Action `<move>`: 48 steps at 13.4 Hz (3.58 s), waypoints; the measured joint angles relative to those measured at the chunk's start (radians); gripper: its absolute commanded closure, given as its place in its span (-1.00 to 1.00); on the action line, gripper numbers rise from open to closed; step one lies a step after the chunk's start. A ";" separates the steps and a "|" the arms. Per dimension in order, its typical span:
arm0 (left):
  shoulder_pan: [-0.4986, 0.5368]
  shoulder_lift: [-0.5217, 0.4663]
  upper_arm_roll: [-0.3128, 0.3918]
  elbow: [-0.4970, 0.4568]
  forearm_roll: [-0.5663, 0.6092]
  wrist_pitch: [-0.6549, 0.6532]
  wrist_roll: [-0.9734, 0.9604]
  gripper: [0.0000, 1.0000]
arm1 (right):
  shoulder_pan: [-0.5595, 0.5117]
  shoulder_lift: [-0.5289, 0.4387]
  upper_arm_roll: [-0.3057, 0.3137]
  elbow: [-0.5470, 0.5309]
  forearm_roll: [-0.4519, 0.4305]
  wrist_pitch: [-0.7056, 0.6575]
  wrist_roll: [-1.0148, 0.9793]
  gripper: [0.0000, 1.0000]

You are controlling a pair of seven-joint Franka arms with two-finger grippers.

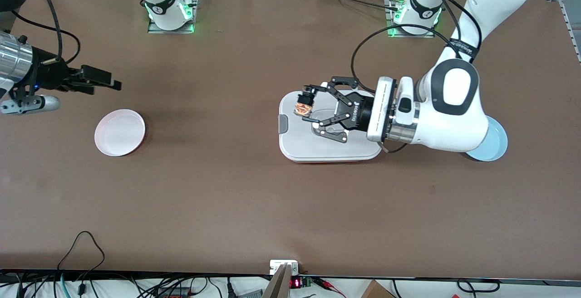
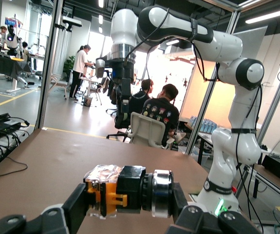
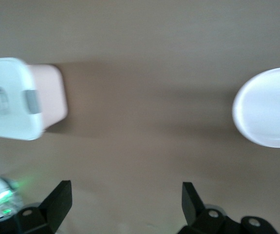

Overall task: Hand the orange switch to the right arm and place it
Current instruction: 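Carry the orange switch over the box while the right gripper reaches toward it, then close the right gripper on the orange switch beside the left gripper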

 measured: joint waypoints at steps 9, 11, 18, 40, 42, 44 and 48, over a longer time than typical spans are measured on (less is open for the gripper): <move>-0.042 0.000 -0.014 0.002 -0.074 0.095 0.000 1.00 | 0.008 0.123 0.001 -0.009 0.511 -0.119 0.000 -1.00; -0.056 -0.001 -0.021 0.003 -0.084 0.118 0.000 1.00 | 0.030 0.147 0.002 -0.017 0.589 -0.113 0.000 -1.00; -0.195 -0.002 -0.027 0.002 -0.179 0.302 -0.011 1.00 | 0.051 0.159 0.002 -0.173 0.984 -0.086 0.005 -1.00; -0.285 -0.002 -0.023 0.002 -0.216 0.460 -0.014 0.99 | 0.264 0.050 0.038 -0.346 1.310 0.261 0.047 -0.98; -0.284 -0.002 -0.023 0.003 -0.216 0.461 -0.014 0.99 | 0.267 0.046 0.042 -0.351 1.313 0.278 0.048 -0.97; -0.284 -0.002 -0.022 0.003 -0.216 0.461 -0.014 0.99 | 0.265 0.040 0.041 -0.370 1.314 0.324 0.048 -0.97; -0.284 -0.002 -0.022 0.004 -0.216 0.461 -0.014 0.99 | 0.265 0.013 0.041 -0.387 1.319 0.372 0.048 -0.93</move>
